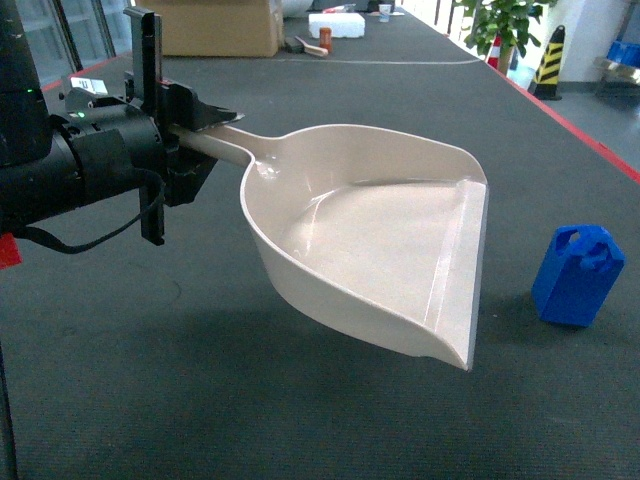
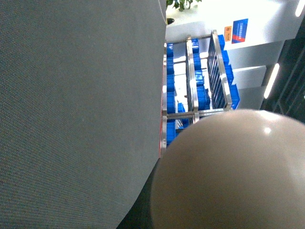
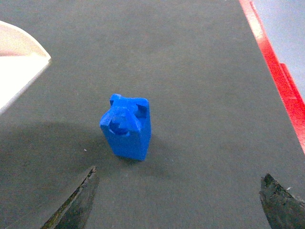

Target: Place part in tray to right shelf

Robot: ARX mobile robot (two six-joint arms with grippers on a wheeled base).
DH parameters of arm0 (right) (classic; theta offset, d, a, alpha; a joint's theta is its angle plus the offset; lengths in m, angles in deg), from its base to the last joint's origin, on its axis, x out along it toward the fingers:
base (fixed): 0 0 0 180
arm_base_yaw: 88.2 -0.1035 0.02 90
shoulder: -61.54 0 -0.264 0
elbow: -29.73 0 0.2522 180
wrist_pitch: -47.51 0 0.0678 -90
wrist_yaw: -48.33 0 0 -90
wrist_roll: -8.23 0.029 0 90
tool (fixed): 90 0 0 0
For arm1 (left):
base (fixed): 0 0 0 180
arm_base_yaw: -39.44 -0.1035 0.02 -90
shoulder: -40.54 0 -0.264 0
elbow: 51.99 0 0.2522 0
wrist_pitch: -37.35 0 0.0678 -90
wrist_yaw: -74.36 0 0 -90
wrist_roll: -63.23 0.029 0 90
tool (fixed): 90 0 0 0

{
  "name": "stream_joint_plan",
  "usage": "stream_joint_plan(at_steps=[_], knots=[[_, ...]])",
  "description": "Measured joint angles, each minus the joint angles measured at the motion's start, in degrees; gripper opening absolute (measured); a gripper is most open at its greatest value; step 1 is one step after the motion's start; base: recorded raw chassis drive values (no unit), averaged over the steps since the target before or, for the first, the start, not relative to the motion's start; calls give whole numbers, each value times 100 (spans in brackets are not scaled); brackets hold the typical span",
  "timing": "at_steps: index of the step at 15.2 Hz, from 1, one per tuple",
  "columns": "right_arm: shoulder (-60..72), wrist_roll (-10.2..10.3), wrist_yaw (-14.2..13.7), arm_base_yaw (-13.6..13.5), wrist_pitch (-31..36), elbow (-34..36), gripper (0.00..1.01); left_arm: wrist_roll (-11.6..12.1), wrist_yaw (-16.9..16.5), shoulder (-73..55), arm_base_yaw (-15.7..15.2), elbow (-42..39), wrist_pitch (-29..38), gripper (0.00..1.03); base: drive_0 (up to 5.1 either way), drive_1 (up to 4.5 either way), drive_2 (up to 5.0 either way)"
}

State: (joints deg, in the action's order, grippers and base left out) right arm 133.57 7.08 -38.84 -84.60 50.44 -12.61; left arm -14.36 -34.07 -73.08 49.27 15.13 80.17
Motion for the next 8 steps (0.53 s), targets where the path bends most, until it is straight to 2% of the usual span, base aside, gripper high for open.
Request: stream_joint_plan(at_steps=[2,4,6,8], knots=[[1191,-160,11,-212,-149,-907,98,0,4,0,-11,0,7,17,0,0,0],[2006,-260,-98,-396,-431,-1676,98,0,0,0,-11,0,4,17,0,0,0],[2599,-275,-219,-511,-654,-2267,98,0,2,0,-11,0,4,17,0,0,0],[3123,-190,-299,-570,-728,-2721,98,0,0,0,-11,0,4,17,0,0,0]])
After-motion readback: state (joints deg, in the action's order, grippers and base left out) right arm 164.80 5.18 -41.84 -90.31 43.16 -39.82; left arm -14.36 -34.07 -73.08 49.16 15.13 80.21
